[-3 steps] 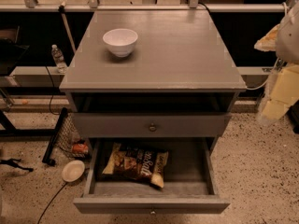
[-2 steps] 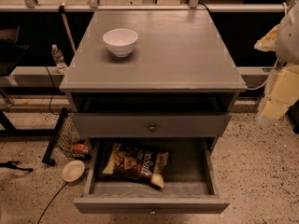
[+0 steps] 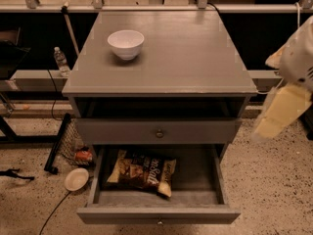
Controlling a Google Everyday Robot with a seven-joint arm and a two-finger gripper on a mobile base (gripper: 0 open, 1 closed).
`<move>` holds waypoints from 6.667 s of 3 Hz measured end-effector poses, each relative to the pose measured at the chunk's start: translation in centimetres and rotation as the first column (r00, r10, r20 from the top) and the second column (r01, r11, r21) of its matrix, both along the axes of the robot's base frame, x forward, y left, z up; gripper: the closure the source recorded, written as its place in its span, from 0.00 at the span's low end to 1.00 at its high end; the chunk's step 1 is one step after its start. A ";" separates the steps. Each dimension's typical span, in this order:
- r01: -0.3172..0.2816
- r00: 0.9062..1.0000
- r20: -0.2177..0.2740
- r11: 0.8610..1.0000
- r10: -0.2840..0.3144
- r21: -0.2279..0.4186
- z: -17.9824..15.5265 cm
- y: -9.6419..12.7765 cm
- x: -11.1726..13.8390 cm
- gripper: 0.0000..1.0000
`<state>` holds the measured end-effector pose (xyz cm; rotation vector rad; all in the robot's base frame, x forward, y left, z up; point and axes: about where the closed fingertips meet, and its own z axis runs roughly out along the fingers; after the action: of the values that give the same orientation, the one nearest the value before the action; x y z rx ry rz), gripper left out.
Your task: Pick brown chip bag from middle drawer and place on counter
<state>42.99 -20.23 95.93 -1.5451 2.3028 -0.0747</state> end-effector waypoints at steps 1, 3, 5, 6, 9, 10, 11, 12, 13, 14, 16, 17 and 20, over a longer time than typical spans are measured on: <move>0.097 0.995 -0.047 0.992 -0.093 0.078 -7.5 3.5 -0.6 0.00; 0.135 0.988 -0.081 0.987 -0.128 0.088 -9.7 3.3 -0.4 0.00; 0.224 0.969 -0.151 0.947 -0.193 0.229 -20.1 4.8 0.8 0.00; 0.224 0.969 -0.154 0.948 -0.192 0.227 -20.1 4.8 0.7 0.00; 0.298 0.944 -0.250 0.878 -0.214 0.374 -31.9 5.6 1.9 0.00; 0.298 0.944 -0.250 0.878 -0.214 0.374 -31.9 5.6 1.9 0.00; 0.293 0.945 -0.253 0.879 -0.207 0.375 -35.6 6.8 3.3 0.00; 0.289 0.948 -0.245 0.877 -0.205 0.384 -39.2 7.9 4.7 0.00; 0.283 0.947 -0.257 0.878 -0.192 0.385 -43.8 9.7 6.1 0.00; 0.283 0.947 -0.257 0.878 -0.192 0.385 -43.8 9.7 6.1 0.00; 0.320 0.936 -0.269 0.865 -0.226 0.387 -52.3 11.8 10.1 0.00; 0.319 0.937 -0.268 0.866 -0.226 0.386 -52.5 12.1 10.1 0.00; 0.302 0.947 -0.225 0.870 -0.228 0.390 -55.3 16.2 11.9 0.00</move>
Offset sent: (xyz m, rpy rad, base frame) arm -0.0041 0.0246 -0.0414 0.0641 0.0253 -0.0720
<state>54.88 -4.01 40.60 -1.0461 2.4426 0.4751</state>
